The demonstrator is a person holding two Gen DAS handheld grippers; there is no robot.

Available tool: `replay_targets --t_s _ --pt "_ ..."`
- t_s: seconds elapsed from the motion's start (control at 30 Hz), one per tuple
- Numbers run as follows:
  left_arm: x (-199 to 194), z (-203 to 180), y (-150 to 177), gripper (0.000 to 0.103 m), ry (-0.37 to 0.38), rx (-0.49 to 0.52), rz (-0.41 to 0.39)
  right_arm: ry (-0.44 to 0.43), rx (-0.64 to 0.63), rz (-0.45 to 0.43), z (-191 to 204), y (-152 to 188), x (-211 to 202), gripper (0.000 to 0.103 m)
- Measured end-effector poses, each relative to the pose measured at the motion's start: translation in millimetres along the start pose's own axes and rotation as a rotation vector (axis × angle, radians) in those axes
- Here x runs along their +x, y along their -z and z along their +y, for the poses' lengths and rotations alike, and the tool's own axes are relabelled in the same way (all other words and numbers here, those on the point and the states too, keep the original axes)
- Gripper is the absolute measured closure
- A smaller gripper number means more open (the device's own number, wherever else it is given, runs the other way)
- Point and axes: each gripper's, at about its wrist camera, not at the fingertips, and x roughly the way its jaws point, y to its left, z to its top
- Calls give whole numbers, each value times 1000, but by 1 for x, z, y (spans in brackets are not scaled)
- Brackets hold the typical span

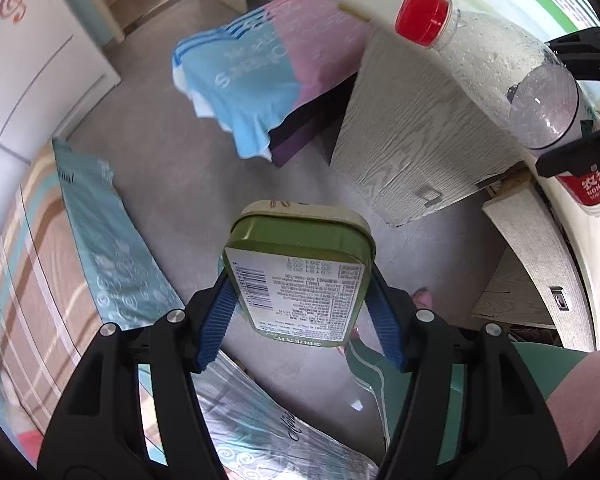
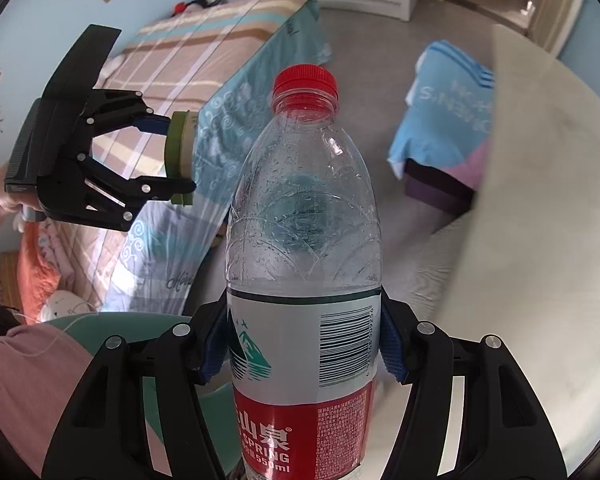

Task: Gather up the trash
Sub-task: 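Carry the green tin and red-label bottle in both tools over the trash bin, then open both tools to drop the tin and bottle into the bin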

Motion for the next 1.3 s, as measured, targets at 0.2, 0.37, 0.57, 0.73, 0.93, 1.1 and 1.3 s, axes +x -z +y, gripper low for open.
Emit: replay_targets --t_s 0.2,0.37,0.57,0.73,0.93,1.1,1.3 --pt "38 39 22 43 27 -63 55 -68 -18 84 12 -41 69 41" --pt "76 62 34 43 56 -80 53 -102 7 125 10 -64 135 41" --pt "149 92 42 43 106 -129 67 -128 9 186 7 -85 230 41" --pt "210 114 48 43 97 -158 89 -160 9 286 2 -96 320 41" --pt "285 147 64 43 158 -218 104 -209 36 418 -13 -105 424 41" --pt "345 164 79 43 163 -232 164 -213 72 520 -29 -106 492 41" --pt "393 171 88 43 162 -226 204 -213 180 593 -44 -100 556 41"
